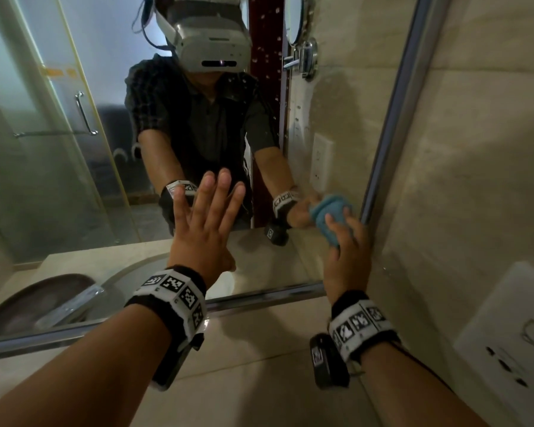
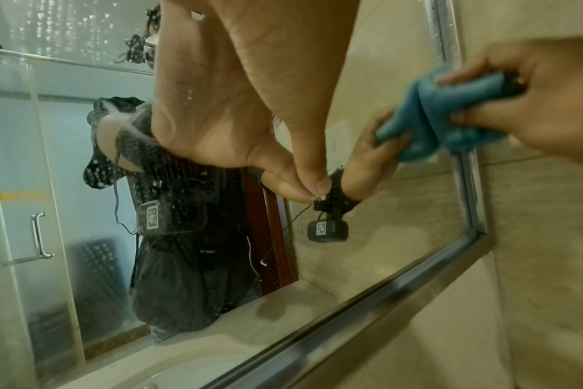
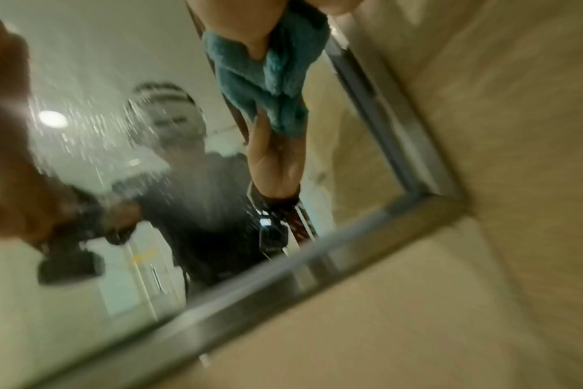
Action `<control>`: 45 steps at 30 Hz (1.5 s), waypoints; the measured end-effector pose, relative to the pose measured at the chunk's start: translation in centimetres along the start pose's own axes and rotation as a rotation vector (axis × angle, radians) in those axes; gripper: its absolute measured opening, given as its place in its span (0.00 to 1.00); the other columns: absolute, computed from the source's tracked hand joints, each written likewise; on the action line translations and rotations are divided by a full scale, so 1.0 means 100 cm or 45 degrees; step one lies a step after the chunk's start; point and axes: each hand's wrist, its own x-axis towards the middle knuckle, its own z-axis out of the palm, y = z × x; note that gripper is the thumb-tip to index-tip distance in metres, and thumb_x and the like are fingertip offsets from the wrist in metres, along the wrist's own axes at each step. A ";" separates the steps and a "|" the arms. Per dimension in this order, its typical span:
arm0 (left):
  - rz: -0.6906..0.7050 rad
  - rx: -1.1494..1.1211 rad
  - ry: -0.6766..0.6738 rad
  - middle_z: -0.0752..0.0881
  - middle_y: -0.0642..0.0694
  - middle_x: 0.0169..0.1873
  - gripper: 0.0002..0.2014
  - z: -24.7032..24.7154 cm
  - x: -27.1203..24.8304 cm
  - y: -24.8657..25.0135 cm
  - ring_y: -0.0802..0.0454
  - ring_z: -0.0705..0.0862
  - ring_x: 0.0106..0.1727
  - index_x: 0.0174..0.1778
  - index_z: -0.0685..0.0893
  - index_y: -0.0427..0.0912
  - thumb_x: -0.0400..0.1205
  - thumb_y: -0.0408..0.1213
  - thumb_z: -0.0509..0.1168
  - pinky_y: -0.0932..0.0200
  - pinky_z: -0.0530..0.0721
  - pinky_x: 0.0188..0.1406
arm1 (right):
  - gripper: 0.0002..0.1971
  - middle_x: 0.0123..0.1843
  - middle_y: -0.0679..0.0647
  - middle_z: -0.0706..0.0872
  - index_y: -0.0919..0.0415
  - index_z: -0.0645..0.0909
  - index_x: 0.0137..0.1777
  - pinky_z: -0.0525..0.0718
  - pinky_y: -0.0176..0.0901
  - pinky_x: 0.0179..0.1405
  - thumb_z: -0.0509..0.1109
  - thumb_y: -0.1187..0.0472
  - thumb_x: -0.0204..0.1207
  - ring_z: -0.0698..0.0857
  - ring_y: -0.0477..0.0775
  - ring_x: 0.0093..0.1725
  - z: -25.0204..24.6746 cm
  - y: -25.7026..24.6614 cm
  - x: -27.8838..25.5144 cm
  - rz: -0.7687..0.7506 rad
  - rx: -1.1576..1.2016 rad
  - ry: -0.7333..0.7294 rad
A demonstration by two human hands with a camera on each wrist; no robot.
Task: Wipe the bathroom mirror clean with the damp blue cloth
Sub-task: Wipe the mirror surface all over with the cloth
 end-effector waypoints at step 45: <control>0.012 -0.005 -0.003 0.27 0.35 0.78 0.75 -0.001 0.001 -0.002 0.35 0.26 0.78 0.81 0.30 0.40 0.53 0.74 0.71 0.30 0.26 0.72 | 0.19 0.59 0.69 0.77 0.68 0.80 0.65 0.74 0.41 0.63 0.68 0.74 0.72 0.79 0.64 0.60 -0.012 -0.068 0.072 0.037 0.091 0.303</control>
